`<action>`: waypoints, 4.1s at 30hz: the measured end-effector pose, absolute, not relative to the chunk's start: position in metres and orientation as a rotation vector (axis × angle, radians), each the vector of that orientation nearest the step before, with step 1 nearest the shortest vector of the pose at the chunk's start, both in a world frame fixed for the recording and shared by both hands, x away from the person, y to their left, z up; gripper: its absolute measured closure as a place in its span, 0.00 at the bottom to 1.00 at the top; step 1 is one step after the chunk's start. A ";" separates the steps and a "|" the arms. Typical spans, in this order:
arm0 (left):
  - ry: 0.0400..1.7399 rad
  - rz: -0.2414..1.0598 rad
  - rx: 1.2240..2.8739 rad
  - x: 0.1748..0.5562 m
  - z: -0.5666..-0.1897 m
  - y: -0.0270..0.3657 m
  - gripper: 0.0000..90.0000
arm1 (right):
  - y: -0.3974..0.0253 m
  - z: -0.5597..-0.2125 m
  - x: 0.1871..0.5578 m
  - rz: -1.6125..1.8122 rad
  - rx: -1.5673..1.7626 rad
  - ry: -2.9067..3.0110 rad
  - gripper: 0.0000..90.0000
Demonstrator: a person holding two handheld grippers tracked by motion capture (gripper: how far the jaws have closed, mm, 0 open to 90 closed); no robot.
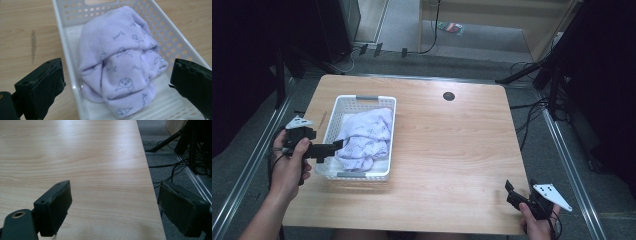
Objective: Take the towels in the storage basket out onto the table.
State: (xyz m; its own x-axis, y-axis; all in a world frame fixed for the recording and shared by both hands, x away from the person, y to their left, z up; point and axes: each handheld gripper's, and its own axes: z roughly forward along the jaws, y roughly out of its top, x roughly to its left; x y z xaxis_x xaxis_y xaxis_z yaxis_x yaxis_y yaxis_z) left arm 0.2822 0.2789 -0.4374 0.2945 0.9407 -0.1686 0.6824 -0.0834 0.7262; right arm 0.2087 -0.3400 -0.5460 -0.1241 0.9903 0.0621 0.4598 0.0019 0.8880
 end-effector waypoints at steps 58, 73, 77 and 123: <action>1.741 0.459 2.237 0.374 -0.518 0.191 0.00 | -0.339 -0.546 0.208 1.081 1.501 1.664 0.14; 1.725 0.441 2.221 0.371 -0.508 0.187 0.45 | -0.339 -0.546 0.208 1.074 1.500 1.666 0.14; 1.715 0.433 2.217 0.371 -0.506 0.190 0.57 | -0.339 -0.546 0.208 1.080 1.500 1.665 0.14; 1.509 0.473 2.073 0.361 -0.384 0.173 0.66 | -0.340 -0.546 0.209 1.087 1.501 1.666 0.14</action>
